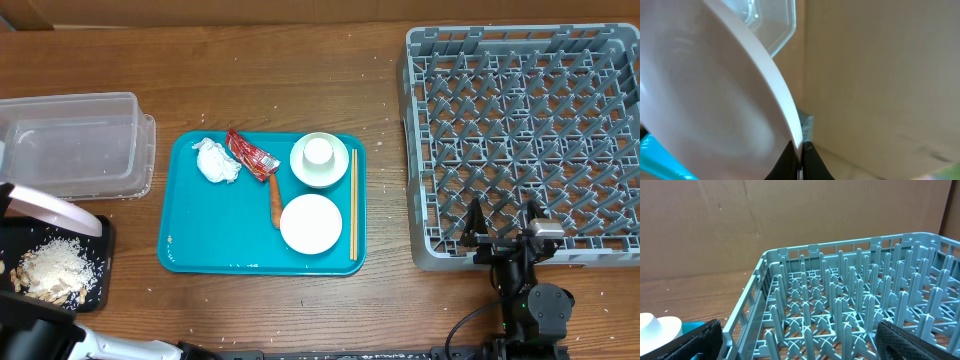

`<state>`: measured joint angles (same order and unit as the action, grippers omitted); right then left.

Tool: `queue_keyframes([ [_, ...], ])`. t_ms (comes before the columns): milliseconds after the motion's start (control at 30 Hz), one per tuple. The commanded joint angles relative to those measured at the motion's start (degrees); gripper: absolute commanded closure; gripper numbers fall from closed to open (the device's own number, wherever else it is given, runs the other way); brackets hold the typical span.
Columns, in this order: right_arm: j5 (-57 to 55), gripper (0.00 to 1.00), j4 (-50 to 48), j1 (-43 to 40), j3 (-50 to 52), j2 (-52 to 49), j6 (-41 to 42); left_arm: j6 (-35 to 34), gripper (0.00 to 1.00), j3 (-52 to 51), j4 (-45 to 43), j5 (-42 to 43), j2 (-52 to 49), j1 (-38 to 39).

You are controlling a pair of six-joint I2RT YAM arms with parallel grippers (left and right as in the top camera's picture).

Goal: Sort waste into correct bins and load items into the dishwasher
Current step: 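Return the emptied plate to the teal tray with the left gripper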

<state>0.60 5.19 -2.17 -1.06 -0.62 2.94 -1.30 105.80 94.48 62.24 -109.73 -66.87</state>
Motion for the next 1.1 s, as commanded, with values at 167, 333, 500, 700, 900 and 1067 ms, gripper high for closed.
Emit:
queue_keyframes([
  [167,-0.5,0.00,-0.4,-0.2,0.6,0.5,-0.2,-14.2,0.96,10.6,-2.8,-30.6,11.1,18.4],
  [333,-0.5,0.00,-0.4,-0.2,0.6,0.5,-0.2,-17.5,0.96,10.6,-2.0,-42.5,12.0,42.9],
  [500,-0.5,0.00,-0.4,-0.2,0.6,0.5,-0.2,-23.0,0.96,10.5,-0.5,-66.8,7.5,67.8],
  [700,-0.5,0.00,-0.4,-0.2,0.6,0.5,-0.2,-25.6,0.96,9.6,2.3,-72.7,-3.9,82.4],
  [900,-0.5,0.00,-0.4,-0.2,0.6,0.5,-0.2,-26.2,0.96,3.8,2.4,-69.7,-9.9,83.8],
  [1067,-0.5,0.00,-0.4,-0.2,0.6,0.5,-0.2,-28.6,0.96,-3.0,1.7,-69.4,-9.9,83.6],
])
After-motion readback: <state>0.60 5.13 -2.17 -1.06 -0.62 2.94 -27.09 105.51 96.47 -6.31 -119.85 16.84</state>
